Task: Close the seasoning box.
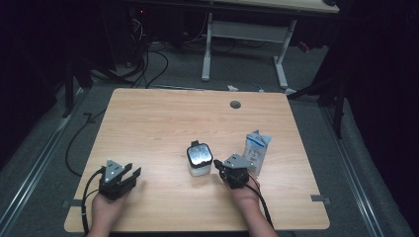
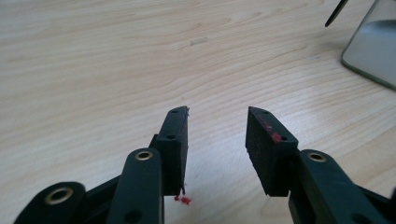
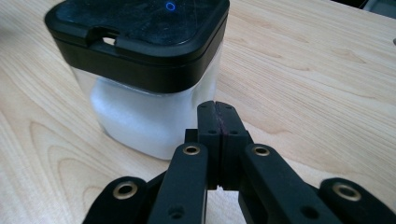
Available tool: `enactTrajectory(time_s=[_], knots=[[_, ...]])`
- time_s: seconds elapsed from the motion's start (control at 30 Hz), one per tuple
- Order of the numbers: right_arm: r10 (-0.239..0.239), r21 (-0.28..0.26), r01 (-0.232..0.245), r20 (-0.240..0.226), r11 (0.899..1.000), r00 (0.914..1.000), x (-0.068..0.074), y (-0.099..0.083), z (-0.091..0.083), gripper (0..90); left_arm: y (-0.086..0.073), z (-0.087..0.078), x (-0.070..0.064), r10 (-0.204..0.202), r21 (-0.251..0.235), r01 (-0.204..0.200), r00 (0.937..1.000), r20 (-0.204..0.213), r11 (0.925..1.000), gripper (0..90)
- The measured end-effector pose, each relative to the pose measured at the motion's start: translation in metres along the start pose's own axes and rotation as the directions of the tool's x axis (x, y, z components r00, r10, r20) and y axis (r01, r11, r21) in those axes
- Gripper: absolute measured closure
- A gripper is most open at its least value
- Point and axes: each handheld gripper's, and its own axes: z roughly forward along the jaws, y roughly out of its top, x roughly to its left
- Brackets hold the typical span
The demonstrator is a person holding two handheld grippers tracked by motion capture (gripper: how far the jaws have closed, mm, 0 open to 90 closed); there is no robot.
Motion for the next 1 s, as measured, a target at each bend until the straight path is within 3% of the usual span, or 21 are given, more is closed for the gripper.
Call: enactTrajectory(time_s=[0.13, 0.17, 0.4, 1.0], knots=[[-0.005, 0.009, 0.005, -0.003, 1.0, 1.0, 0.001, 0.001, 0.006, 89.9, 0.0, -0.008, 0.002, 0.004, -0.02, -0.004, 1.0, -0.003, 0.9998, 58.2], [-0.015, 0.015, 0.015, 0.002, 1.0, 0.9999, 0.002, 0.001, 0.007, 89.9, -0.001, -0.009, 0.004, -0.013, -0.031, 0.013, 0.9999, 0.001, 0.9994, 58.3], [-0.013, 0.016, 0.014, -0.008, 1.0, 0.9999, 0.005, 0.0, 0.005, 89.9, -0.003, -0.006, 0.006, -0.025, -0.025, 0.025, 0.9997, 0.008, 0.9994, 58.1], [-0.045, 0.019, 0.045, -0.032, 0.999, 0.9985, 0.017, 0.0, 0.001, 89.9, -0.002, -0.003, 0.001, -0.004, -0.015, 0.005, 0.9996, 0.027, 0.9999, 57.3]])
